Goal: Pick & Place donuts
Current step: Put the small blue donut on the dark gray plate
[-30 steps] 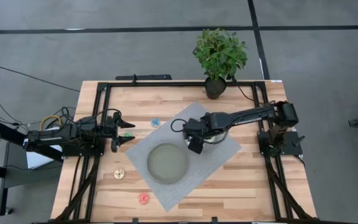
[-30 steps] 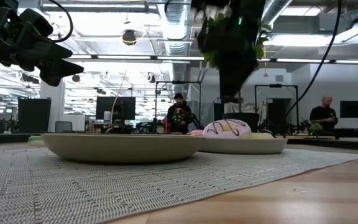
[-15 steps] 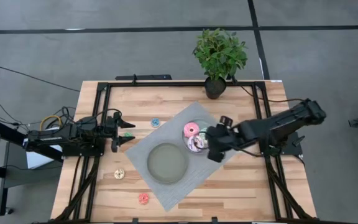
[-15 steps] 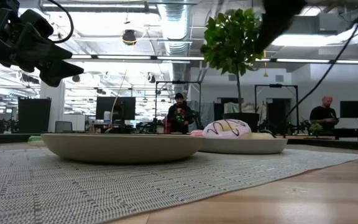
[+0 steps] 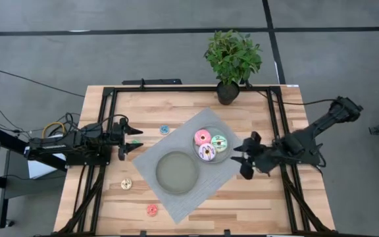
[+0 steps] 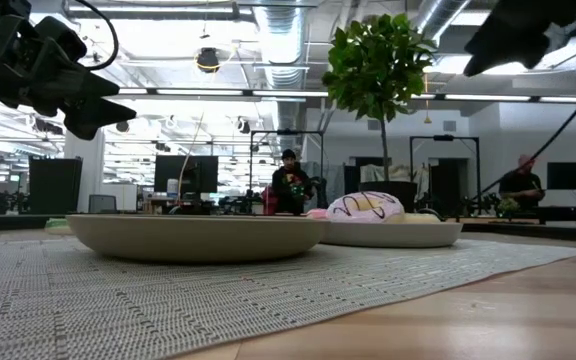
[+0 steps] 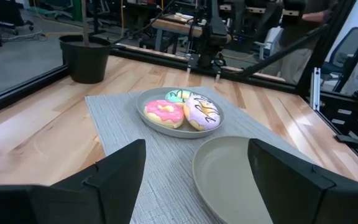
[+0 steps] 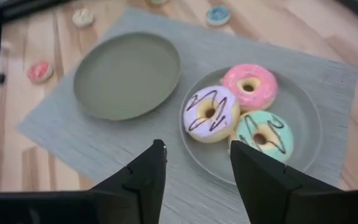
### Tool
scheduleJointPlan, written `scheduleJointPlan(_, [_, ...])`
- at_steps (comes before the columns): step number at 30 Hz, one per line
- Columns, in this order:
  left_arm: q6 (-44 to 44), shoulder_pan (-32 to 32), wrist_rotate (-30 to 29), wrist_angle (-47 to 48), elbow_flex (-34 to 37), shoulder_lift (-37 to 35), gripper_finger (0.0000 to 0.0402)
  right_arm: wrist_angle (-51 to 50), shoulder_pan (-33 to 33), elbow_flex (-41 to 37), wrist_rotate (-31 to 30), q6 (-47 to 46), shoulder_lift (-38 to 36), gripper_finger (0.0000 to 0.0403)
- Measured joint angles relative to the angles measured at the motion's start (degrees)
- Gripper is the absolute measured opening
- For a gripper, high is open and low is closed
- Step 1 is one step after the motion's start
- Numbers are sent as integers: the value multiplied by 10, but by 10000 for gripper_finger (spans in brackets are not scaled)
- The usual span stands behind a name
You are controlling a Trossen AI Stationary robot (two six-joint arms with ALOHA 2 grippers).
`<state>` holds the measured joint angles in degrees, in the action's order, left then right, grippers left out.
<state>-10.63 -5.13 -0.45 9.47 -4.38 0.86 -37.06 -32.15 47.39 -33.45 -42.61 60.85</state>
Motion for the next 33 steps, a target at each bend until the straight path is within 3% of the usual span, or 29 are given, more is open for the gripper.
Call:
scheduleJointPlan(12, [-17,0,-39,-31,2,42,277,0,-102,-83,-159,-109,-98,163])
scheduleJointPlan(17, [-36,0,-45,-32,2,74,277,-4,-81,-83,-171,-7,-120,160])
scheduleJointPlan(21, [-42,0,-45,-45,2,93,277,27,-53,-83,-182,18,-138,160])
scheduleJointPlan(23, [-42,0,-45,-66,1,102,277,39,-23,-83,-155,68,-141,160])
scheduleJointPlan(33, [-35,0,-42,-108,0,167,277,174,161,-83,131,288,-141,160])
